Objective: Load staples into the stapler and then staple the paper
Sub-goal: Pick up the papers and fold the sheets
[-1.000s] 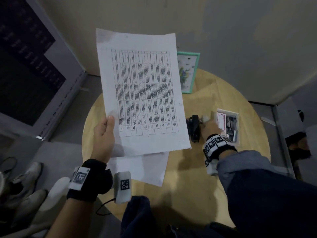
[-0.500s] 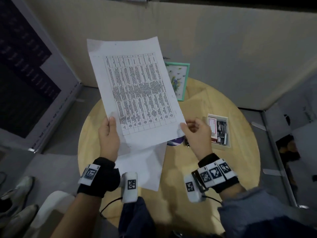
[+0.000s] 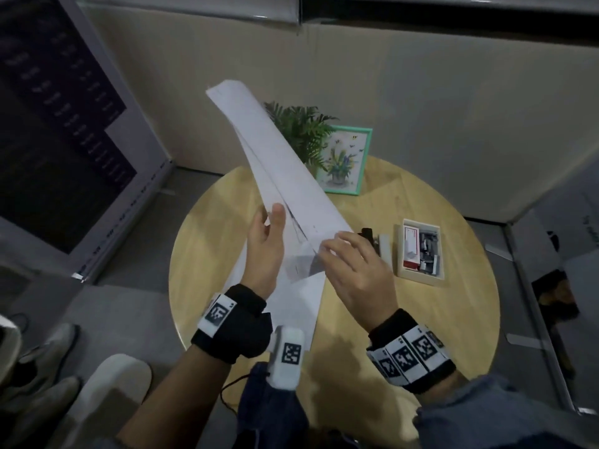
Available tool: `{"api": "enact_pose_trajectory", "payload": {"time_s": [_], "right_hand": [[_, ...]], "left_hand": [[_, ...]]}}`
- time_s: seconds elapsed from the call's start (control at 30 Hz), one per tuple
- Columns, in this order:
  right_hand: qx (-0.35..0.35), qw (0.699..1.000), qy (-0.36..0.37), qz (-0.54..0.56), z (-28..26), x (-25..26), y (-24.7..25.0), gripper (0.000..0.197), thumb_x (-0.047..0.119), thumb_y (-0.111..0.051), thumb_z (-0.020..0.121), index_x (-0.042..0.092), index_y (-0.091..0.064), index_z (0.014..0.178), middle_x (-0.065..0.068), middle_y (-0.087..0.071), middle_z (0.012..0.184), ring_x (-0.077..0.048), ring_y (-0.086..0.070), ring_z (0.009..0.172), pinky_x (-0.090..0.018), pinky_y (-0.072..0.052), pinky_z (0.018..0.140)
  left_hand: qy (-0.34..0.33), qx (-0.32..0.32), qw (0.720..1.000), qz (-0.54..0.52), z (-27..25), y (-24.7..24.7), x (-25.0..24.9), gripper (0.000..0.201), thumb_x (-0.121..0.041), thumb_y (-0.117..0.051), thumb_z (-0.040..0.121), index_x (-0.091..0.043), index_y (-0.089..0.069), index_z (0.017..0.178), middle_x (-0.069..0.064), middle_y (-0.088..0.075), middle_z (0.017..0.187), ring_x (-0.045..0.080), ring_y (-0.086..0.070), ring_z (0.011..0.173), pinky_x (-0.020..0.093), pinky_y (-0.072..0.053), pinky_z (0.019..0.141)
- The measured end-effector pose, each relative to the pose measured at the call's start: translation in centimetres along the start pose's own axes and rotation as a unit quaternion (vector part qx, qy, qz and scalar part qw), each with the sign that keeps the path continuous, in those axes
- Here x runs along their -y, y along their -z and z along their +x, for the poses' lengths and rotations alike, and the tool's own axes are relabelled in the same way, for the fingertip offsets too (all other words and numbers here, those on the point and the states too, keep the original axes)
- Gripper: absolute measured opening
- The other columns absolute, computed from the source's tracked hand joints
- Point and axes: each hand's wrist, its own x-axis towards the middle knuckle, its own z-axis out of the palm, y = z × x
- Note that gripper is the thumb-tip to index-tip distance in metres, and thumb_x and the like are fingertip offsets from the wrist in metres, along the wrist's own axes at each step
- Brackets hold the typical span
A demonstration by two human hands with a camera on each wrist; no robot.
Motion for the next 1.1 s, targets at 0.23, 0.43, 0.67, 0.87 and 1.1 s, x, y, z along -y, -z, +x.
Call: {"api": "enact_pose_trajectory", "payload": {"time_s": [0.23,0.43,0.67,0.87,1.1], "right_hand": [[-0.051,0.994,0.013,0.096,1.7,1.3,2.3,0.013,0.009,-0.064,0.085,0.001,-0.074,0.084,-0.013,-0.073,0.091,-0.028,-0.064,0.093,-0.042,-0.052,0.088],[-0.139,0.965,-0.03,0.221,4.6,2.5,4.8,0.053,0.029,-0.034,0.097,-0.008,-0.071,0.087,-0.024,-0.07,0.095,-0.03,-0.058,0.096,-0.035,-0.045,0.094],[-0.193,0.959,-0.025,0.205,6.3,3.0,5.2,0.022,0.001,-0.048,0.082,-0.003,-0.067,0.093,-0.022,-0.07,0.092,-0.027,-0.058,0.092,-0.028,-0.042,0.092],[-0.199,0.962,-0.044,0.18,7.1,3.3,5.7,0.025,-0.003,-0.05,0.081,-0.005,-0.069,0.097,-0.021,-0.069,0.094,-0.025,-0.059,0.091,-0.028,-0.042,0.086],[-0.158,0.974,-0.065,0.147,7.3,3.3,5.7,0.035,0.003,-0.046,0.084,0.003,-0.064,0.114,-0.008,-0.054,0.105,-0.023,-0.049,0.09,-0.03,-0.039,0.08]], "left_hand": [[-0.007,0.031,0.999,-0.015,-1.1,0.5,-3.1,0.023,-0.009,-0.055,0.091,-0.002,-0.062,0.113,0.013,-0.069,0.11,0.024,-0.067,0.1,0.034,-0.054,0.082],[-0.089,0.067,0.993,-0.043,-1.7,0.5,-7.8,0.02,-0.007,-0.054,0.09,-0.02,-0.069,0.092,-0.006,-0.075,0.093,0.016,-0.069,0.094,0.036,-0.055,0.086],[-0.148,0.073,0.986,-0.038,-1.9,0.7,-10.0,0.016,-0.002,-0.053,0.091,-0.011,-0.062,0.1,-0.007,-0.074,0.091,0.014,-0.069,0.091,0.029,-0.054,0.079],[-0.164,0.085,0.982,-0.035,-2.3,0.6,-10.5,0.016,-0.005,-0.055,0.088,-0.012,-0.062,0.1,-0.008,-0.074,0.089,0.013,-0.069,0.089,0.026,-0.054,0.076],[-0.158,0.101,0.982,-0.017,-2.7,0.1,-10.3,0.019,0.002,-0.052,0.09,-0.011,-0.062,0.1,-0.01,-0.074,0.086,0.009,-0.07,0.085,0.022,-0.054,0.072]]}}
